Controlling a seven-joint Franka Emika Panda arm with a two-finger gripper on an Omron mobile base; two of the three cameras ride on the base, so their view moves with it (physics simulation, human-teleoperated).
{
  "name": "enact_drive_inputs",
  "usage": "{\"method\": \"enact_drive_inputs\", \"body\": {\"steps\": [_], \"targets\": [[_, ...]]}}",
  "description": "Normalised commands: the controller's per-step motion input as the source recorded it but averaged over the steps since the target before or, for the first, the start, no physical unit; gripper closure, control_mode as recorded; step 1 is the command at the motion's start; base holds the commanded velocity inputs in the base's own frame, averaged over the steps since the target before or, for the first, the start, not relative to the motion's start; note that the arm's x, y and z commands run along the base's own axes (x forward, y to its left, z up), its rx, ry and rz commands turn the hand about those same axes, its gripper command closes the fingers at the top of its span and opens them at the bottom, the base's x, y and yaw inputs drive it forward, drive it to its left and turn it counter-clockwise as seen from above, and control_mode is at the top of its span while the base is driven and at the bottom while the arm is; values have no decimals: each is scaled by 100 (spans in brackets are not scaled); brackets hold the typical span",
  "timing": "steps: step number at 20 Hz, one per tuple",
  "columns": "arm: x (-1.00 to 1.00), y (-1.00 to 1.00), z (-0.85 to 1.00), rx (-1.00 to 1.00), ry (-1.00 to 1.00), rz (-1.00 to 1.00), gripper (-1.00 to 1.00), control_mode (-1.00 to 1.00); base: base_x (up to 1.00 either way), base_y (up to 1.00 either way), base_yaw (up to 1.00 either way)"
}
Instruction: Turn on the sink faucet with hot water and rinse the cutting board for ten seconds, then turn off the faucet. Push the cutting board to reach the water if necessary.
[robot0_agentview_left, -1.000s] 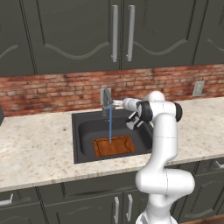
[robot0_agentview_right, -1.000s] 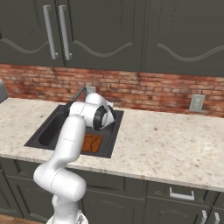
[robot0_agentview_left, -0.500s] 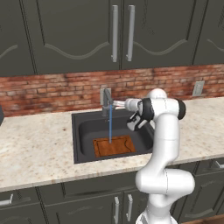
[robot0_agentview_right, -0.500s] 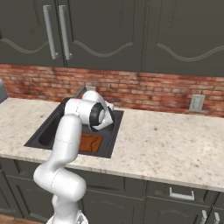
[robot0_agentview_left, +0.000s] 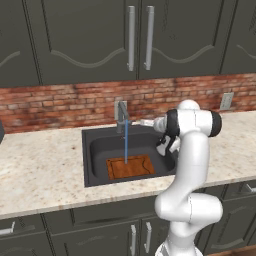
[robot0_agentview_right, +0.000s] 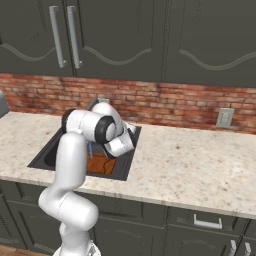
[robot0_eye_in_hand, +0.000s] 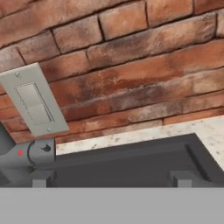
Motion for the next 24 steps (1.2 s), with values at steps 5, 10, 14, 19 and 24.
{"method": "enact_drive_inputs", "body": {"steps": [5,10,14,19,24], "targets": [[-11,-23,22,3,3,2,-100,-100,0,0,0],[0,-8,41,4,9,6,-100,-100,0,0,0],[0,-16,38,6,13,5,-100,-100,0,0,0],[17,-35,19,9,13,3,-100,-100,0,0,0],[34,-33,11,9,2,5,-100,-100,0,0,0]]}}
